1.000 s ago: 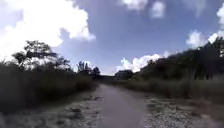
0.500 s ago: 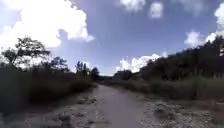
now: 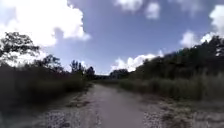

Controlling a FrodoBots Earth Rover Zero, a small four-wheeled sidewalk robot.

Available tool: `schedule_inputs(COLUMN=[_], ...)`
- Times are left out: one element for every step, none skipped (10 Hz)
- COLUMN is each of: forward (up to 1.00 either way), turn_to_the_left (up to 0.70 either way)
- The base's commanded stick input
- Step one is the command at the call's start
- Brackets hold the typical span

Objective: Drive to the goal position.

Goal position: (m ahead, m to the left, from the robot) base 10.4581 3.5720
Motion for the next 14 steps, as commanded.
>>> schedule_inputs(forward=[0.7,0.7,0.7,0.7,0.7,0.7,0.7,0.7,0.7,0.7,0.7,0.7,0.7,0.7], turn_to_the_left=[0.35,0.35,0.35,0.35,0.11,0.0,0.0,0.0,0.0,0.0,0.0,0.0,0.0,0.0])
